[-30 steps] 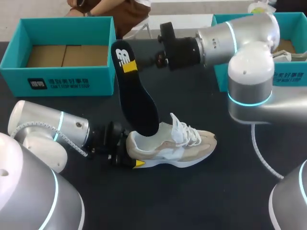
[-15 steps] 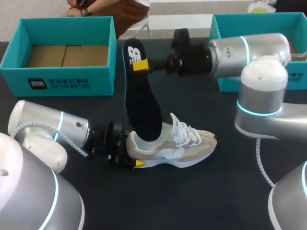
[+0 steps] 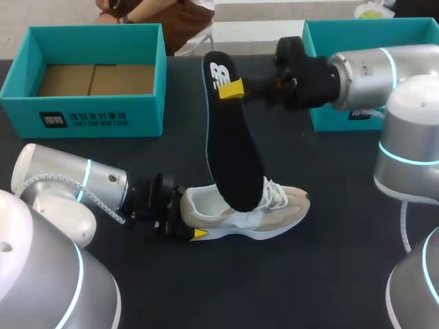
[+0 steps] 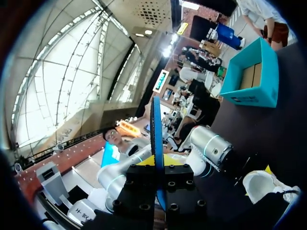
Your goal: Take the shoe out of the shoebox, open the shoe tongue, remove and reinsert the insole, then place the shoe into the shoebox
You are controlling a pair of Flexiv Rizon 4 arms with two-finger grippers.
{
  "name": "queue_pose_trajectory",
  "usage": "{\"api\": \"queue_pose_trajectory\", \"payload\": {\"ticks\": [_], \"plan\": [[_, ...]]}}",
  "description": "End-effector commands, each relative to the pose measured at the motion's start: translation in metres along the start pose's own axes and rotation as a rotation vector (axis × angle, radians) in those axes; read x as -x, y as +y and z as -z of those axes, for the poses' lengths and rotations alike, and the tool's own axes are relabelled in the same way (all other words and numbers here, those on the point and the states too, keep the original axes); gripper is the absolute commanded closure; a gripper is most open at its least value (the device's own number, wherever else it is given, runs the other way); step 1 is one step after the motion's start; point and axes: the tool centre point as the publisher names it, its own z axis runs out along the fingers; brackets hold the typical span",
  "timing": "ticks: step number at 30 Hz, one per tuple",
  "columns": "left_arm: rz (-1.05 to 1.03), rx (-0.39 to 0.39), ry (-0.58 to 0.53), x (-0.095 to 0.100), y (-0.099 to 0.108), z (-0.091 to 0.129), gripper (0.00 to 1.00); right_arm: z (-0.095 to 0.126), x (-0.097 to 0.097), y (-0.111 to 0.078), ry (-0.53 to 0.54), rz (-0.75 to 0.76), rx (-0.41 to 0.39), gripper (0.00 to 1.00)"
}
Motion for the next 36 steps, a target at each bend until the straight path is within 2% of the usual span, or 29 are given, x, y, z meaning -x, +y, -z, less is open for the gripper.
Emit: {"api": "queue_pose_trajectory", "payload": {"ticks": [1, 7, 13, 36], "plan": [[0.000, 0.003, 0.000, -0.001, 0.001, 0.000, 1.00, 0.010, -0.021, -0.022, -0.010, -0.012, 0.043, 1.00], [0.000, 0.003, 0.000, -0.001, 0.001, 0.000, 1.00, 0.013, -0.035, -0.039, -0.014, -0.056, 0.057, 1.00], [0.000, 0.003, 0.000, -0.001, 0.001, 0.000, 1.00, 0.017, -0.044, -0.048, -0.026, -0.072, 0.072, 1.00], [0.000, 0.003, 0.000, -0.001, 0.001, 0.000, 1.00, 0.020, -0.050, -0.053, -0.032, -0.050, 0.092, 1.00]]}}
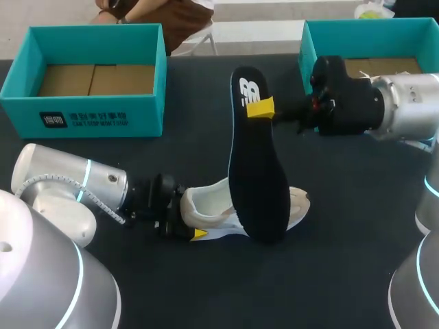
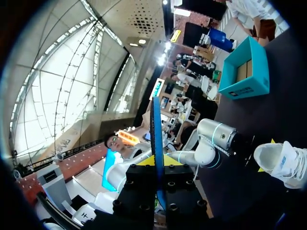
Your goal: Take the shoe out of the shoebox, open the shoe tongue, remove and reinsert the insole, then place the shoe into the shoebox
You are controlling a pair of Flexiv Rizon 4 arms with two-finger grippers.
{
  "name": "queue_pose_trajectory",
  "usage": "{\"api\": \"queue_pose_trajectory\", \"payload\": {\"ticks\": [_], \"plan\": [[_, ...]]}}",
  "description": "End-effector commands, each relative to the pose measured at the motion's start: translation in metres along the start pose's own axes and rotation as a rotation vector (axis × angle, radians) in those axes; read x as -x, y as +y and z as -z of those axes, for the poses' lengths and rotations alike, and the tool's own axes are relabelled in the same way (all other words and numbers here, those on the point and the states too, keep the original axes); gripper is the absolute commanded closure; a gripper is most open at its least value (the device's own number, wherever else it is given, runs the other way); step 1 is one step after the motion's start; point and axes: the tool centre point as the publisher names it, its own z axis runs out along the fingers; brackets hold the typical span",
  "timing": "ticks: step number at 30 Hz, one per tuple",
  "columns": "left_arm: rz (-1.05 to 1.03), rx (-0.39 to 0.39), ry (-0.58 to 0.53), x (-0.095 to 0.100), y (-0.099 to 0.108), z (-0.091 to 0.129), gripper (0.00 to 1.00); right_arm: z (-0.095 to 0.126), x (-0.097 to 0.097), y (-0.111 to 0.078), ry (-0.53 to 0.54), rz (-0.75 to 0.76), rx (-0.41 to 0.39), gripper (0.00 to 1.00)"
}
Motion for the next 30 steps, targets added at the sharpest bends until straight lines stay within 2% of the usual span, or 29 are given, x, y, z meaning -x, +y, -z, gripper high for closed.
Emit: {"api": "queue_pose_trajectory", "payload": {"ticks": [1, 7, 8, 11, 16, 23, 30], "plan": [[-0.001, 0.003, 0.000, -0.001, 0.001, 0.000, 1.00, -0.001, 0.000, -0.002, -0.002, -0.001, 0.002, 1.00], [-0.001, 0.003, 0.000, -0.001, 0.001, 0.000, 1.00, -0.001, 0.000, -0.002, -0.002, -0.001, 0.002, 1.00], [-0.001, 0.003, 0.000, -0.001, 0.001, 0.000, 1.00, 0.005, -0.014, 0.005, -0.019, 0.053, -0.004, 1.00], [-0.001, 0.003, 0.000, -0.001, 0.001, 0.000, 1.00, 0.012, -0.031, 0.012, -0.077, 0.081, -0.029, 1.00], [-0.001, 0.003, 0.000, -0.001, 0.001, 0.000, 1.00, 0.015, -0.050, 0.017, -0.116, 0.089, -0.037, 1.00], [-0.001, 0.003, 0.000, -0.001, 0.001, 0.000, 1.00, 0.009, -0.074, 0.021, -0.138, 0.109, -0.040, 1.00], [-0.001, 0.003, 0.000, -0.001, 0.001, 0.000, 1.00, 0.009, -0.074, 0.021, -0.138, 0.109, -0.040, 1.00]]}}
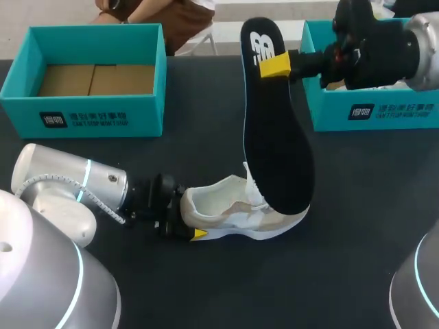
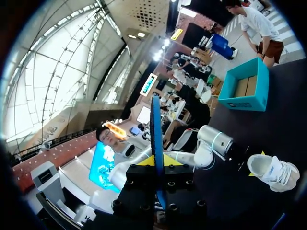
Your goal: Take the shoe out of the shoebox, open the shoe tongue, remove and reinsert the insole, then place the shoe into the shoebox
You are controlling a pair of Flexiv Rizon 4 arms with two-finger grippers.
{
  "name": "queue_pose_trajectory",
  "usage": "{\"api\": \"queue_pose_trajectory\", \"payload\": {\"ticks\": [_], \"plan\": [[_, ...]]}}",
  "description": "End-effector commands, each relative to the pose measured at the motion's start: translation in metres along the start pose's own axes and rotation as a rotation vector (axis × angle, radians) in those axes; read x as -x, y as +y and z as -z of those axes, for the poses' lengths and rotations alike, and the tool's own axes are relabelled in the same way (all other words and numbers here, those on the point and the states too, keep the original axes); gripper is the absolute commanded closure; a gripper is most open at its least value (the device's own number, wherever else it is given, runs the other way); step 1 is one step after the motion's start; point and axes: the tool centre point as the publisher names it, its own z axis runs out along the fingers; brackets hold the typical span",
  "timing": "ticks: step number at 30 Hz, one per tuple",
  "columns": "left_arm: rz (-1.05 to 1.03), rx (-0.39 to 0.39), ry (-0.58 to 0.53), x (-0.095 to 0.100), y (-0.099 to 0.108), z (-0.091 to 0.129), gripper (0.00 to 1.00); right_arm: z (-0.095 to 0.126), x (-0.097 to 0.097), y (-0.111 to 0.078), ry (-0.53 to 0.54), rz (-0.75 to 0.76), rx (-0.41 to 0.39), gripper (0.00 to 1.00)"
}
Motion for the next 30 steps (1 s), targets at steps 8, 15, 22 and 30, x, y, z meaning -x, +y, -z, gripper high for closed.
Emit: {"api": "queue_pose_trajectory", "payload": {"ticks": [8, 15, 22, 30], "plan": [[0.000, 0.003, 0.000, -0.001, 0.001, 0.000, 1.00, 0.001, -0.001, -0.003, -0.007, -0.002, 0.005, 1.00], [0.000, 0.003, 0.000, -0.001, 0.001, 0.000, 1.00, -0.003, -0.005, -0.006, -0.011, 0.066, -0.032, 1.00], [0.000, 0.003, 0.000, -0.001, 0.001, 0.000, 1.00, -0.008, -0.015, -0.007, -0.023, 0.098, -0.025, 1.00], [0.000, 0.003, 0.000, -0.001, 0.001, 0.000, 1.00, -0.014, -0.026, -0.012, -0.064, 0.225, -0.041, 1.00]]}}
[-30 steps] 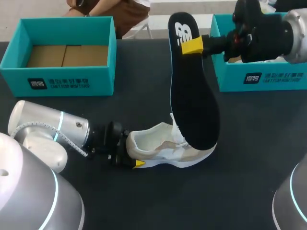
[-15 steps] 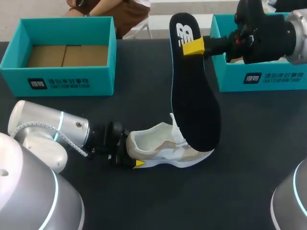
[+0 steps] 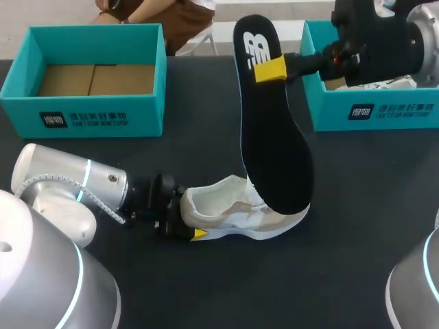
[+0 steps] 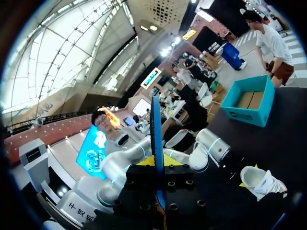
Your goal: Take the shoe out of the shoebox, open the shoe tongue, remove and reinsert the insole, then place the shoe into the shoebox
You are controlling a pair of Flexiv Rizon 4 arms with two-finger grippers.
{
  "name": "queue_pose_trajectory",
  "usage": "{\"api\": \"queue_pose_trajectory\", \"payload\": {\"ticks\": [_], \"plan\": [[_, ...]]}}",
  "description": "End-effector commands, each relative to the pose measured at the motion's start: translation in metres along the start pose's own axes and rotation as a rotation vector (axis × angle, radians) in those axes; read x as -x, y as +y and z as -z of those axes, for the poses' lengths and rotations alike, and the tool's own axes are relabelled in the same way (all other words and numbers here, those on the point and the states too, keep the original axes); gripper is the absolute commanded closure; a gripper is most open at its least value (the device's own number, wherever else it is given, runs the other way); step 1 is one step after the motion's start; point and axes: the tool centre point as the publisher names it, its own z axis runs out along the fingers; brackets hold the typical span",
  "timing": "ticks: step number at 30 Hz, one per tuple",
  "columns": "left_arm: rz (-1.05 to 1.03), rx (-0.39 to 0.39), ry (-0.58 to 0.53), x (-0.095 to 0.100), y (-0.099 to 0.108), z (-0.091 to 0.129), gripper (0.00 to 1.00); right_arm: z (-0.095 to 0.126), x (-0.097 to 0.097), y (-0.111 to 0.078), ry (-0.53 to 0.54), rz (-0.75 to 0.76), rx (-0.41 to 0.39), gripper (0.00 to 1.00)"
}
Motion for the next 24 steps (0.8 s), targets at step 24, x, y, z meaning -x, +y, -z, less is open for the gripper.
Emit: {"api": "queue_pose_trajectory", "payload": {"ticks": [24], "plan": [[-0.001, 0.003, 0.000, -0.001, 0.001, 0.000, 1.00, -0.004, -0.009, -0.017, 0.043, -0.103, 0.050, 1.00]]}}
